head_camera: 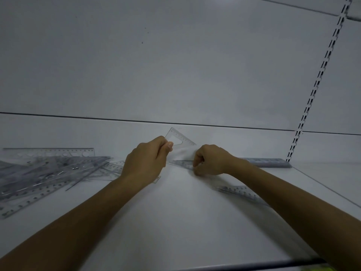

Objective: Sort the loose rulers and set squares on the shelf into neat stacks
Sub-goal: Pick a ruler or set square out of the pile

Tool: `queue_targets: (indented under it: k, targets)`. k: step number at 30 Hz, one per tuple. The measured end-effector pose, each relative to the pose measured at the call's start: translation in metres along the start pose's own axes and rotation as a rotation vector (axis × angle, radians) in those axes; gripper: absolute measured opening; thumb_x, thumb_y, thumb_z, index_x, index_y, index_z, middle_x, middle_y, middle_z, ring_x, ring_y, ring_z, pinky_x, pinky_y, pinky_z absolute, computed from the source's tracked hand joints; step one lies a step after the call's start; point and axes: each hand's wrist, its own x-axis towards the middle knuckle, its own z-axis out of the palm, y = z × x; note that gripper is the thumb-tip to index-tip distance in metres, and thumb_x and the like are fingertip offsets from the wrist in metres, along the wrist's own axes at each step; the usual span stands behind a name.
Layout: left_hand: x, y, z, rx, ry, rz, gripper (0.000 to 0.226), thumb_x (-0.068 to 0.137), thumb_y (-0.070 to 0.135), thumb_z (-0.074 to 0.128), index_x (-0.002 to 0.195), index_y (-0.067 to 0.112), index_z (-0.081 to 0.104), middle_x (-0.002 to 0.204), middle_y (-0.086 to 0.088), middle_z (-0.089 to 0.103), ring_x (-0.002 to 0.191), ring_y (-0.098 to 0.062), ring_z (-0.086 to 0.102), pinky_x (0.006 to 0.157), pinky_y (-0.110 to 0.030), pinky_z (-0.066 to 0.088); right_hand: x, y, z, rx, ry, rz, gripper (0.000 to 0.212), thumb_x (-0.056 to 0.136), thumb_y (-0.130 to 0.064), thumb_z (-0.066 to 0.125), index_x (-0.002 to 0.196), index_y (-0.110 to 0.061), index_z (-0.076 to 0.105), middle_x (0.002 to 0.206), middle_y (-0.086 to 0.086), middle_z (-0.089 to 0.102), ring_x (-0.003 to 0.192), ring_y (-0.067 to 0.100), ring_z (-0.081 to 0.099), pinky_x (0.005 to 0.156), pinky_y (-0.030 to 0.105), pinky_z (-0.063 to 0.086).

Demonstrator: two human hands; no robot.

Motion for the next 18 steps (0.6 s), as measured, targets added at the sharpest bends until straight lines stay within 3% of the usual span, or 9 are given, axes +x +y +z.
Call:
queue_targets:
  k: [5,10,13,18]
  targets:
    - [-0.001,0.0,0.002,-0.023,-0.016,-0.013,0.032,0.098,0.042,0.033,0.092,0.021,0.057,0.07,0.004,0.065,0.063,-0.014,0.058,0.059,-0.026,0.042,0.005,-0.003,-0.007,-0.081,0.018,-0.022,0.049,0.073,-0.057,0.069,0.107,-0.023,0.062,0.096,-0.008,0.053,0.089,0.014,0.053,0.077,0.027,0.04]
    - [0.002,-0.005,0.001,-0.1,0.041,-0.033,0.032,0.098,0.042,0.033,0.091,0.023,0.058,0.066,0.005,0.064,0.06,-0.014,0.057,0.058,-0.028,0.043,0.013,-0.012,0.002,-0.131,-0.012,0.033,0.034,0.077,-0.053,0.068,0.09,-0.022,0.066,0.096,-0.003,0.065,0.09,0.017,0.058,0.078,0.029,0.043]
    - [0.002,-0.006,0.0,-0.121,0.047,-0.036,0.033,0.098,0.043,0.033,0.09,0.023,0.058,0.064,0.006,0.063,0.057,-0.013,0.055,0.06,-0.03,0.046,0.017,-0.012,0.006,-0.043,-0.011,0.056,0.024,0.078,-0.04,0.07,0.085,-0.018,0.069,0.093,-0.001,0.069,0.089,0.018,0.061,0.08,0.03,0.045]
    - [0.002,-0.002,0.001,-0.102,0.026,-0.026,0.034,0.098,0.043,0.032,0.092,0.022,0.057,0.067,0.004,0.064,0.058,-0.013,0.054,0.058,-0.028,0.042,0.023,-0.009,0.004,0.118,-0.069,0.112,0.023,0.073,-0.03,0.074,0.084,-0.009,0.075,0.09,0.007,0.072,0.09,0.022,0.064,0.088,0.038,0.053]
